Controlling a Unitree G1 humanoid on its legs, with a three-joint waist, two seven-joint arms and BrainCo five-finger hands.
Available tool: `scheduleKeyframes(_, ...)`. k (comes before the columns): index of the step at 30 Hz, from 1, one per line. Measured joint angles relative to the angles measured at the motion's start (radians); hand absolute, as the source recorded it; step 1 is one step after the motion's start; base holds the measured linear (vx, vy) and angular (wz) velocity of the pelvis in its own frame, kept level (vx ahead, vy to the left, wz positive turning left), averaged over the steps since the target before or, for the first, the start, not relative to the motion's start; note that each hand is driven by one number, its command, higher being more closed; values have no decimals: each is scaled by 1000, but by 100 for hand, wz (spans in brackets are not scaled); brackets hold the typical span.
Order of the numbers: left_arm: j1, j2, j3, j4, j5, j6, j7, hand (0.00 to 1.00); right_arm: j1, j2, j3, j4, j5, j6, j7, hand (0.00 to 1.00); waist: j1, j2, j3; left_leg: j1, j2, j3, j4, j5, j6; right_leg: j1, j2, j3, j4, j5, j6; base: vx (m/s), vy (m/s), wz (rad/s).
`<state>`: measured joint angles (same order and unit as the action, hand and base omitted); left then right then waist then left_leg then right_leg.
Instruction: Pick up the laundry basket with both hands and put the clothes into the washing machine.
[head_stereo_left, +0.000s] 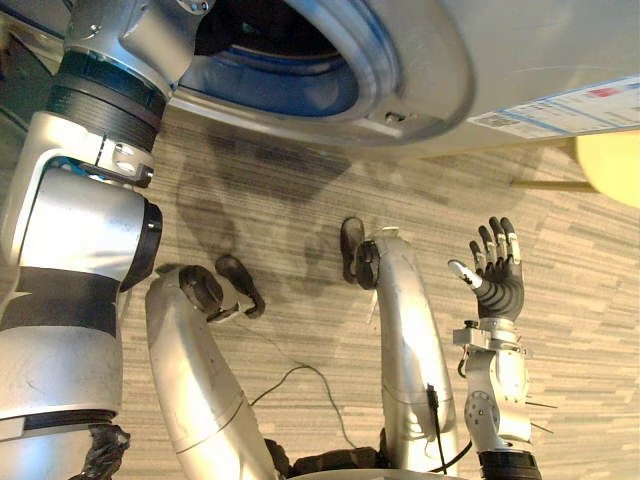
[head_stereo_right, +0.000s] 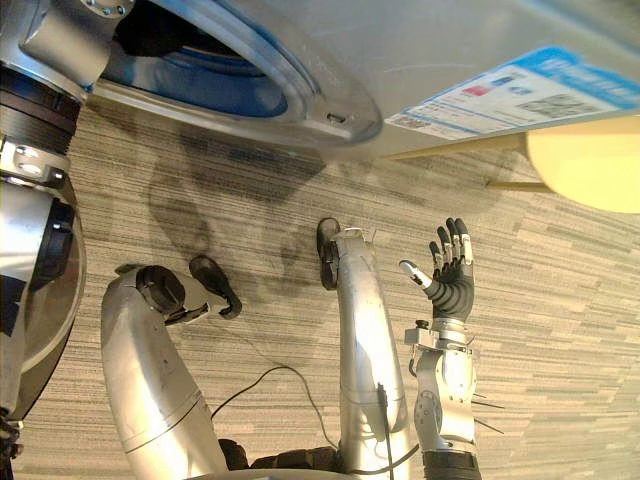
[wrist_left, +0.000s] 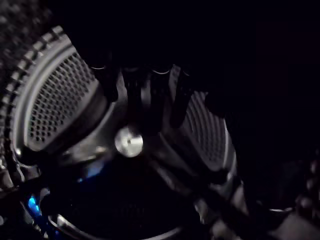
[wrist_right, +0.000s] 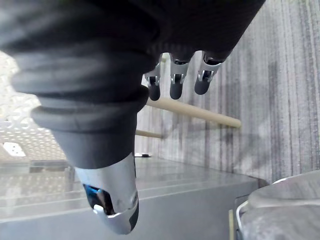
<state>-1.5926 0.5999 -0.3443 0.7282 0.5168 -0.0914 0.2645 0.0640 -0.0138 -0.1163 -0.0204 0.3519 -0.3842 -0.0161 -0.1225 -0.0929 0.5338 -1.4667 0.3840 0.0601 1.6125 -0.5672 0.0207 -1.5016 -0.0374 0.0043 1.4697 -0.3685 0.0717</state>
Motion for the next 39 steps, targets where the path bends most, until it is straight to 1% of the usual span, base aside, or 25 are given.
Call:
scheduleKeyframes(1, 53, 3, 63, -50, -51, 1, 6, 0, 4, 9, 0, 12, -1, 2, -3, 0, 2, -11, -15, 22, -1, 0, -14, 5, -10, 21, -1, -1, -9, -3, -5, -27, -24, 11)
scheduleKeyframes(2, 134, 3, 117, -127, -101, -1, 14, 0, 13, 12, 0, 23, -6, 2, -5, 0, 1, -21, -48, 31, -3, 0, -29, 8, -15, 29, -4, -5, -15, -9, -11, -28, -40, 13)
scheduleKeyframes(4, 261, -6, 141, -205, -163, 0, 17, 0, 12, 11, 0, 41, -13, 8, -7, 0, 1, -24, -94, 39, -15, -3, -55, 17, -31, 40, -18, -15, -28, -13, -20, -7, -44, 22)
scheduleKeyframes(5, 365, -22, 164, -280, -196, -2, 22, 0, 12, 11, 0, 41, -29, 11, -9, 0, 2, -24, -96, 63, -21, -3, -70, 22, -38, 63, -21, -18, -33, -17, -26, 22, -51, 22)
scheduleKeyframes(7, 492, -45, 201, -381, -221, -7, 25, 0, 12, 11, 0, 41, -50, 23, -13, 0, 12, -24, -96, 91, -24, -4, -81, 28, -42, 86, -28, -26, -33, -24, -38, 26, -57, 15)
scheduleKeyframes(8, 567, -67, 210, -430, -244, -8, 23, 0, 11, 11, 0, 41, -58, 31, -24, 0, 27, -24, -97, 112, -33, -5, -96, 33, -53, 104, -37, -32, -33, -28, -45, 26, -90, 25)
scheduleKeyframes(10, 689, -116, 249, -495, -268, -10, 15, 0, 5, 11, 0, 41, -90, 50, -29, 0, 37, -24, -97, 150, -41, -7, -122, 40, -63, 141, -44, -38, -41, -41, -53, 23, -94, 26)
scheduleKeyframes(12, 850, -211, 287, -538, -303, -15, -3, 0, 2, 7, -1, 41, -123, 68, -34, 0, 56, -24, -97, 221, -55, -13, -163, 48, -79, 215, -53, -52, -61, -61, -61, 24, -101, 24)
scheduleKeyframes(14, 962, -274, 302, -571, -331, -27, -6, 0, -1, 6, -1, 41, -133, 82, -36, 0, 71, -23, -100, 277, -57, -22, -205, 55, -92, 278, -54, -69, -96, -65, -67, 28, -112, 18)
scheduleKeyframes(15, 1040, -330, 303, -575, -353, -38, -14, 0, -1, 6, -4, 44, -138, 87, -42, 0, 83, -23, -100, 330, -64, -23, -247, 62, -104, 333, -56, -80, -131, -68, -71, 42, -112, 20)
scheduleKeyframes(16, 1081, -354, 303, -575, -364, -40, -23, 0, -1, 6, -4, 48, -143, 89, -45, 0, 84, -22, -101, 361, -73, -25, -272, 65, -109, 366, -61, -86, -148, -69, -71, 68, -129, 31)
scheduleKeyframes(18, 1264, -468, 302, -552, -434, -53, -27, 0, 5, 5, -3, 100, -165, 89, -48, 0, 84, -14, -150, 480, -92, -20, -392, 103, -120, 496, -75, -114, -248, -69, -74, 98, -105, 40)
scheduleKeyframes(19, 1305, -490, 302, -533, -452, -57, -28, 0, 5, 5, -3, 126, -167, 90, -50, 0, 88, -15, -159, 523, -98, -16, -431, 113, -119, 540, -78, -121, -281, -68, -74, 150, -101, 42)
scheduleKeyframes(21, 1461, -567, 297, -426, -493, -72, -30, 0, 27, 6, 0, 244, -178, 96, -65, 0, 93, -3, -214, 716, -135, 0, -604, 166, -127, 735, -100, -150, -422, -50, -77, 201, -83, 45)
scheduleKeyframes(22, 1495, -577, 293, -400, -505, -73, -38, 0, 36, 6, 1, 272, -188, 100, -71, 0, 99, 0, -234, 761, -145, 6, -653, 180, -129, 776, -105, -156, -462, -43, -75, 252, -57, 34)
scheduleKeyframes(23, 1559, -594, 293, -359, -517, -77, -49, 0, 52, 4, 1, 327, -206, 106, -77, 0, 110, 16, -275, 840, -157, 21, -747, 208, -130, 856, -105, -168, -546, -24, -69, 232, -26, 19)
scheduleKeyframes(24, 1587, -599, 296, -336, -528, -82, -50, 0, 59, 4, 1, 356, -207, 110, -78, 0, 111, 22, -293, 879, -160, 28, -796, 224, -129, 896, -105, -172, -590, -11, -66, 333, -7, 19)
scheduleKeyframes(26, 1671, -611, 308, -234, -557, -93, -69, 0, 75, 3, 2, 473, -219, 130, -89, 0, 120, 55, -353, 1031, -181, 49, -979, 284, -127, 1043, -103, -196, -759, 39, -52, 298, 19, 14)
scheduleKeyframes(29, 1713, -604, 330, -101, -578, -94, -95, 0, 81, -9, 4, 582, -252, 141, -96, 0, 137, 82, -413, 1157, -198, 78, -1161, 347, -125, 1149, -90, -194, -927, 103, -36, 156, 37, -9)
scheduleKeyframes(31, 1724, -598, 354, 3, -578, -95, -111, 0, 40, -42, 9, 694, -286, 157, -97, 0, 137, 100, -440, 1243, -210, 114, -1309, 411, -118, 1213, -64, -166, -1093, 188, -23, 162, 94, -46)
scheduleKeyframes(33, 1729, -581, 354, 47, -574, -95, -111, 0, 3, -57, 13, 750, -307, 166, -100, 0, 137, 105, -442, 1287, -213, 164, -1390, 445, -114, 1248, -46, -133, -1192, 253, -16, 125, 83, -63)
scheduleKeyframes(35, 1722, -549, 354, 77, -571, -93, -112, 0, -11, -59, 17, 771, -326, 171, -115, 0, 133, 101, -438, 1294, -222, 187, -1370, 448, -108, 1245, -51, -115, -1181, 275, -9, 55, 89, -40)
scheduleKeyframes(37, 1714, -526, 358, 78, -564, -94, -112, 0, -10, -66, 21, 794, -324, 172, -115, 0, 135, 99, -437, 1318, -239, 181, -1359, 461, -88, 1262, -56, -112, -1163, 299, 8, -9, 74, -6)
scheduleKeyframes(38, 1713, -510, 370, 75, -562, -101, -112, 0, -5, -74, 38, 799, -323, 172, -115, 0, 133, 100, -435, 1331, -232, 170, -1372, 474, -71, 1283, -64, -114, -1132, 271, 12, -30, -4, 35)
scheduleKeyframes(39, 1711, -506, 386, 69, -552, -108, -111, 0, 2, -72, 44, 803, -322, 172, -114, 0, 131, 87, -432, 1346, -251, 155, -1374, 473, -71, 1257, -99, -124, -930, 184, 1, -10, -11, 57)
